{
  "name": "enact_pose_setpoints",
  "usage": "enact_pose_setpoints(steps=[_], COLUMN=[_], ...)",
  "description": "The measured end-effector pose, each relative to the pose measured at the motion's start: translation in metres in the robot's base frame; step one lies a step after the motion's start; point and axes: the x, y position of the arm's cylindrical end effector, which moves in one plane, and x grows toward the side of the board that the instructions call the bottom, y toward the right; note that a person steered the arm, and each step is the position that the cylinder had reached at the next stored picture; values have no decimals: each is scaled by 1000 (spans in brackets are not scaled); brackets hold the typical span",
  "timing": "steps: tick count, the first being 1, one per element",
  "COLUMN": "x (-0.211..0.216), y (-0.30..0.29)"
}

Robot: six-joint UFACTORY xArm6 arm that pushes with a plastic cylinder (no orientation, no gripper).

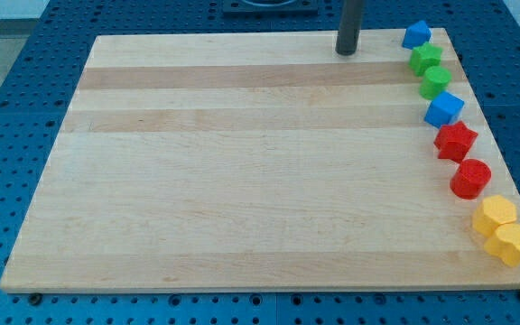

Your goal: Move the blue triangle slightly towards right

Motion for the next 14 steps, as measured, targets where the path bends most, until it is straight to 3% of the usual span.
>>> enact_pose_setpoints(steps=[1,4,14], x=[-32,-35,-34], y=[4,53,121])
